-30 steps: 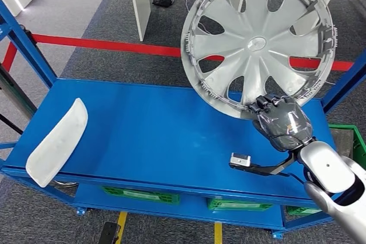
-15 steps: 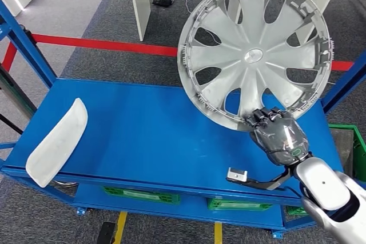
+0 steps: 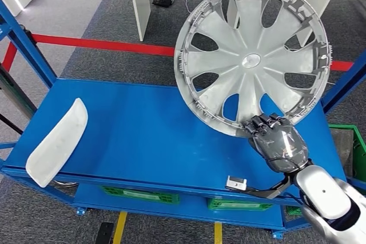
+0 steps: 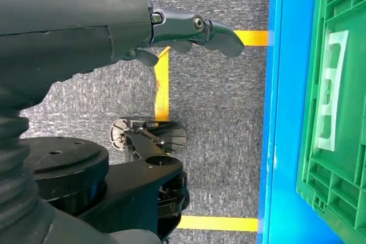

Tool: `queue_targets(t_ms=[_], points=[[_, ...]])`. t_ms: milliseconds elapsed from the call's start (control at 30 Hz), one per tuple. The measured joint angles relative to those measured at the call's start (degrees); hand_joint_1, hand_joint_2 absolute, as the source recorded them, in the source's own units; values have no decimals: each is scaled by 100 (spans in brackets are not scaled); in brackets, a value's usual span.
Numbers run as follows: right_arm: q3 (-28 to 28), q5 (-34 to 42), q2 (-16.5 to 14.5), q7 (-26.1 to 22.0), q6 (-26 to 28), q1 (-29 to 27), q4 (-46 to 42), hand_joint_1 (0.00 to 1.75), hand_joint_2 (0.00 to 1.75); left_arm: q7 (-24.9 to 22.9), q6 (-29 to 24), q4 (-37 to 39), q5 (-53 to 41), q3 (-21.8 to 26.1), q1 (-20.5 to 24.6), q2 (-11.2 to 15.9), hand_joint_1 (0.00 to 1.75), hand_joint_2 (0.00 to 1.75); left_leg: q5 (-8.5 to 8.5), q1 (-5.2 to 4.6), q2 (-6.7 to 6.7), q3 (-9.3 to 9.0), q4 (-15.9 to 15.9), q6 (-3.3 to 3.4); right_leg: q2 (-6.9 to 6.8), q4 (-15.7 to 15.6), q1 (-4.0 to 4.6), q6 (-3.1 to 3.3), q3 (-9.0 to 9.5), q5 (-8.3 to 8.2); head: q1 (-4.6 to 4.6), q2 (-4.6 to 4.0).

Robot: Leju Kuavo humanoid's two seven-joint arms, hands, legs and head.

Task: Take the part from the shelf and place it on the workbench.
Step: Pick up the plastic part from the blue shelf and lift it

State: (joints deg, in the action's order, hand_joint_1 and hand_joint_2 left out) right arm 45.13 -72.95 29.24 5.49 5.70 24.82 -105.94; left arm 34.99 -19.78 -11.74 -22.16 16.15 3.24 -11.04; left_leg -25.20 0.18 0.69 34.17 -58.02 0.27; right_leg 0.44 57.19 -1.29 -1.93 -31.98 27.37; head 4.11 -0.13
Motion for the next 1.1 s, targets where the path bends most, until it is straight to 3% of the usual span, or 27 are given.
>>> queue_targets(t_ms=[800, 933, 1033, 1100], points=[[-130, -107, 0, -11, 20, -141, -62, 175, 175, -352, -61, 0, -137, 115, 6, 0, 0, 175, -11, -37, 0, 0, -9, 17, 0, -4, -32, -18, 0, -5, 0, 0], [-133, -112, 0, -13, 20, -147, -62, 175, 175, -372, -53, 0, -143, 134, 13, 1, 0, 175, -26, -70, 1, 5, -30, 61, 1, -9, -63, -62, 4, -7, 1, 0], [-137, -112, 0, -14, 20, -152, -63, 175, 175, -376, -50, 0, -145, 137, 19, 1, 0, 175, 18, -77, -2, -2, -3, 139, 3, -17, -89, -127, 1, -20, 2, 0], [-147, -113, 3, -15, 26, -161, -64, 175, 175, -377, -48, 0, -150, 138, 32, -6, 0, 175, 81, -59, -13, -19, 70, 204, -8, 163, -92, -140, -94, 152, -4, 0]])
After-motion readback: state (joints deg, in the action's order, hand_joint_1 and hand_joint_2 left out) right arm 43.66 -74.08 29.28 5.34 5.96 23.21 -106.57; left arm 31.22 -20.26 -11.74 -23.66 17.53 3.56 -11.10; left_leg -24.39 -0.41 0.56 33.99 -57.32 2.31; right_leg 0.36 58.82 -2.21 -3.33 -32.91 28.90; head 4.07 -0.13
